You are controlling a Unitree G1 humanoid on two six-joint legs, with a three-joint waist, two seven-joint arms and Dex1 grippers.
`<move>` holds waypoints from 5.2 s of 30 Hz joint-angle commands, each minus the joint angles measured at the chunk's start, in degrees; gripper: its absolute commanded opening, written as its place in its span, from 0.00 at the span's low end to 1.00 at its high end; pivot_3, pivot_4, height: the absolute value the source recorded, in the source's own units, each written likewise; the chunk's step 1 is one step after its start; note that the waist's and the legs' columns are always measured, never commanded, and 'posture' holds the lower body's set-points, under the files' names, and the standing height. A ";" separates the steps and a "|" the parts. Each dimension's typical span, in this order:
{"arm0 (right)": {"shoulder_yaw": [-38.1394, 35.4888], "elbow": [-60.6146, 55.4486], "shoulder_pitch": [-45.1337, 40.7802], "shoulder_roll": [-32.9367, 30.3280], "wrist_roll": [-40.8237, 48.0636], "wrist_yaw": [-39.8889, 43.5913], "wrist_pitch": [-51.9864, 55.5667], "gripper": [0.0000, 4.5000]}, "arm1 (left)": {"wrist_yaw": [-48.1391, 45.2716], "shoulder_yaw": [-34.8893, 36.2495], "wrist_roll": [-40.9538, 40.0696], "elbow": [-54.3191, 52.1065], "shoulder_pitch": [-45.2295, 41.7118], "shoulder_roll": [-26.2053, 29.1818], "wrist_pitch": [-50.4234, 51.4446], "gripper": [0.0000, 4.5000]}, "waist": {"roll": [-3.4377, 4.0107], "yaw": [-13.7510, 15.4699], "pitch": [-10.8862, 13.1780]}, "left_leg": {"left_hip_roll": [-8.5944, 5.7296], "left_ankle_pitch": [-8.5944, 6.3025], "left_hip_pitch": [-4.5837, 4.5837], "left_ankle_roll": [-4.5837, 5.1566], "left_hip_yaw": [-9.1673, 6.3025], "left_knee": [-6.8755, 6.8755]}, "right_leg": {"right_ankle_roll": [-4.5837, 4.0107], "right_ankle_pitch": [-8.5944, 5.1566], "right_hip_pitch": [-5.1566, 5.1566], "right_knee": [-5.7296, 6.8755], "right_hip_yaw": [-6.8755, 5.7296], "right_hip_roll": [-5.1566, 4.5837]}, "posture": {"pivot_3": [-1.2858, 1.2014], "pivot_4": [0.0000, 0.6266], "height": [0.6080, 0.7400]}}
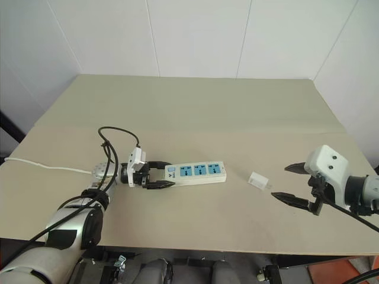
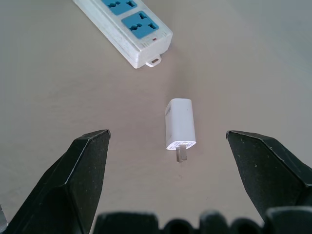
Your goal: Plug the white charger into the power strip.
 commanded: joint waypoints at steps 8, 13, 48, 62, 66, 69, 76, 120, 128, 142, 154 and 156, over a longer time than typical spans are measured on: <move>7.32 0.30 -12.38 -4.99 2.46 -2.77 9.51 1.00 | -4.13 -8.19 1.24 -0.79 -0.07 1.41 -2.29 0.73 | 0.04 -0.34 -0.02 | -0.01 0.00 0.00 0.00 0.00 0.01 | 0.00 0.00 0.00 0.00 0.02 -0.01 | 0.52 0.24 1.00; 24.26 1.20 -32.00 -9.62 1.25 -0.48 21.03 1.00 | -4.13 -11.99 -0.11 -1.57 1.00 2.60 -4.81 0.73 | 0.10 -0.78 -0.06 | 0.07 0.00 0.04 0.00 0.00 0.00 | 0.00 0.00 0.01 -0.04 0.01 0.02 | 0.52 0.24 1.00; 72.47 30.80 -65.08 11.44 -30.07 10.04 28.42 1.00 | -4.13 -25.36 -11.46 -5.20 3.80 3.96 -1.96 0.73 | 0.19 -0.73 -0.12 | 0.03 0.00 -0.13 0.00 -0.02 0.01 | 0.00 0.00 -0.24 -0.03 -0.01 -0.01 | 0.52 0.24 1.00; 71.83 33.42 -63.89 13.44 -32.25 10.78 28.05 0.87 | -4.13 -24.84 -11.38 -4.95 4.22 4.30 -2.27 0.73 | 0.20 -0.77 -0.13 | 0.02 0.00 -0.11 0.00 -0.02 0.01 | 0.00 0.00 -0.24 -0.02 -0.01 -0.01 | 0.52 0.24 1.00; 72.11 33.77 -63.53 13.41 -32.79 10.95 28.04 0.57 | -4.13 -24.73 -11.45 -4.95 4.30 4.35 -2.30 0.73 | 0.20 -0.77 -0.13 | 0.02 -0.01 -0.11 0.00 -0.02 0.01 | 0.00 0.00 -0.24 -0.02 -0.01 -0.01 | 0.52 0.24 1.00; 72.32 33.76 -63.24 13.28 -33.30 11.16 27.94 0.35 | -4.13 -24.70 -11.49 -4.94 4.36 4.36 -2.33 0.73 | 0.20 -0.80 -0.13 | 0.02 0.00 -0.11 0.00 -0.02 0.01 | 0.00 0.00 -0.24 -0.02 -0.01 -0.01 | 0.52 0.24 1.00; 71.79 32.24 -63.19 12.73 -33.49 12.15 28.44 0.25 | -4.13 -24.76 -11.85 -5.06 4.43 4.36 -2.14 0.73 | 0.21 -0.80 -0.13 | 0.02 0.00 -0.11 0.00 -0.02 0.01 | 0.00 0.00 -0.24 -0.02 -0.01 -0.01 | 0.52 0.24 1.00; 27.74 48.70 -44.07 48.41 -2.54 16.16 -29.59 0.25 | -4.13 -29.47 -16.60 -10.40 5.34 7.84 5.15 0.73 | 0.01 -1.39 -0.27 | 0.09 -0.01 0.07 0.00 -0.04 -0.06 | 0.00 0.00 -0.13 0.07 -0.02 0.06 | 0.52 0.24 1.00; 28.69 50.26 -44.12 49.28 -2.78 15.97 -31.39 0.25 | -4.13 -29.70 -16.30 -10.17 5.16 7.56 5.52 0.73 | 0.01 -1.39 -0.27 | 0.10 -0.01 0.08 0.00 -0.04 -0.06 | 0.00 0.00 -0.13 0.07 -0.01 0.06 | 0.52 0.24 1.00; 29.73 54.68 -45.82 51.51 -3.91 15.77 -33.18 0.25 | -4.13 -29.64 -16.09 -10.12 5.09 7.34 5.51 0.73 | 0.02 -1.42 -0.28 | 0.10 -0.01 0.08 0.00 -0.04 -0.07 | 0.00 0.00 -0.13 0.09 -0.01 0.06 | 0.52 0.24 1.00; 29.93 57.08 -45.90 51.67 -4.67 15.71 -34.07 0.25 | -4.13 -29.66 -16.12 -10.10 4.99 7.25 5.37 0.73 | 0.02 -1.47 -0.28 | 0.09 -0.01 0.08 0.00 -0.04 -0.06 | 0.00 -0.01 -0.13 0.10 -0.01 0.06 | 0.52 0.24 1.00; 29.94 57.69 -45.89 51.73 -4.85 15.66 -34.23 0.25 | -4.13 -29.65 -16.14 -10.08 4.97 7.27 5.35 0.73 | 0.02 -1.48 -0.28 | 0.09 0.00 0.08 0.00 -0.04 -0.06 | 0.00 -0.01 -0.13 0.10 -0.01 0.06 | 0.52 0.24 1.00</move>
